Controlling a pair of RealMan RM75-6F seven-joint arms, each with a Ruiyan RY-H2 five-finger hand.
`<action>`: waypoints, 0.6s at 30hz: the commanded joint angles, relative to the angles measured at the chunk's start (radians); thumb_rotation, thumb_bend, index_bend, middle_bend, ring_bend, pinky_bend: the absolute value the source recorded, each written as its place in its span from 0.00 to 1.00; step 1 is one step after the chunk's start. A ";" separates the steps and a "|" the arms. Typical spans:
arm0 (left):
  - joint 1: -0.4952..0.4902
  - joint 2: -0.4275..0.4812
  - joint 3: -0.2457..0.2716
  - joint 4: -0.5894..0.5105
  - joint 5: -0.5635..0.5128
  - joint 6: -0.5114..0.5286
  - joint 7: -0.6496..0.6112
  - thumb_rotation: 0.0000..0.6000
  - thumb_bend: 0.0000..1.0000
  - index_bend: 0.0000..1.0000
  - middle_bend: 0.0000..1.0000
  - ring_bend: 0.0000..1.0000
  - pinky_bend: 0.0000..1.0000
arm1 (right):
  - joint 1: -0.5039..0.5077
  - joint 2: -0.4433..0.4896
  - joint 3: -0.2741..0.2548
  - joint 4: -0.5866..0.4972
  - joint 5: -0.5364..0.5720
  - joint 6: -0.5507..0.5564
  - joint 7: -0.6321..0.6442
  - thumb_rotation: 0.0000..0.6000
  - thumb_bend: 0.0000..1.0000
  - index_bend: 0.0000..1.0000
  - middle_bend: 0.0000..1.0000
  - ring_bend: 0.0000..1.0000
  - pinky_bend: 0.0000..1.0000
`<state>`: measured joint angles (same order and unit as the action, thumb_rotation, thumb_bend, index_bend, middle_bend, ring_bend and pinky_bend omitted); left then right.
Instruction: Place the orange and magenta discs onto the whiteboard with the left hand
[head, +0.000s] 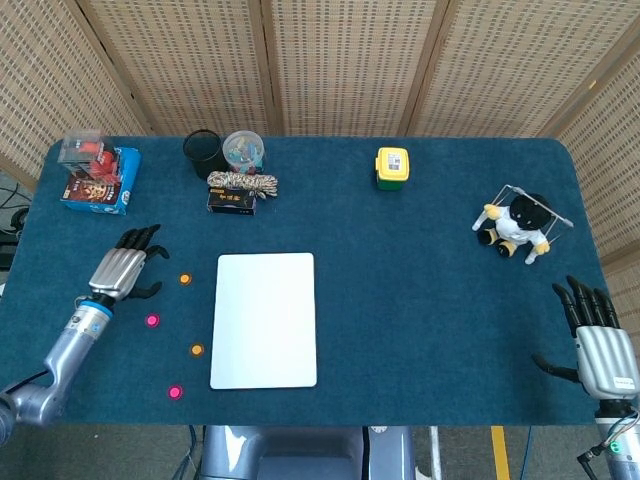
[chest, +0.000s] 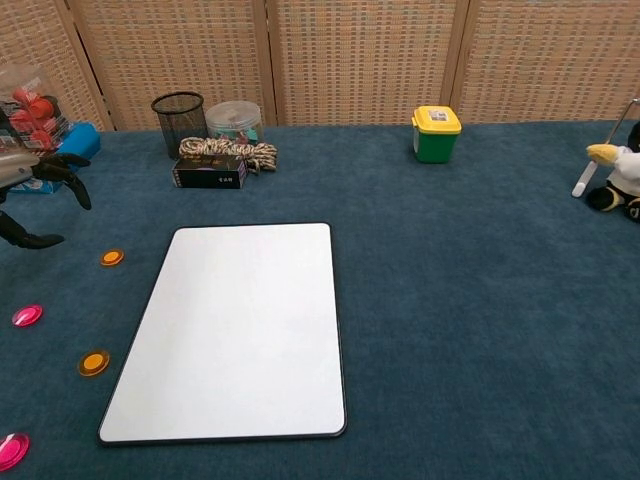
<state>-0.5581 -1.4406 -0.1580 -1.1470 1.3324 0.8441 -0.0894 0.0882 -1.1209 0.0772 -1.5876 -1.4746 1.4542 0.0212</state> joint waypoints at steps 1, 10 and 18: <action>-0.030 -0.038 0.002 0.042 -0.029 -0.046 0.016 1.00 0.38 0.34 0.00 0.00 0.00 | 0.001 0.004 0.000 0.000 0.004 -0.005 0.006 1.00 0.00 0.00 0.00 0.00 0.00; -0.056 -0.098 0.019 0.105 -0.053 -0.077 0.036 1.00 0.39 0.39 0.00 0.00 0.00 | 0.002 0.009 -0.002 -0.002 0.005 -0.012 0.015 1.00 0.00 0.00 0.00 0.00 0.00; -0.075 -0.140 0.024 0.140 -0.067 -0.088 0.054 1.00 0.37 0.39 0.00 0.00 0.00 | 0.003 0.012 -0.003 -0.005 0.004 -0.014 0.022 1.00 0.00 0.00 0.00 0.00 0.00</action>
<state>-0.6317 -1.5781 -0.1348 -1.0088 1.2670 0.7578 -0.0375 0.0915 -1.1091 0.0739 -1.5921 -1.4706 1.4396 0.0427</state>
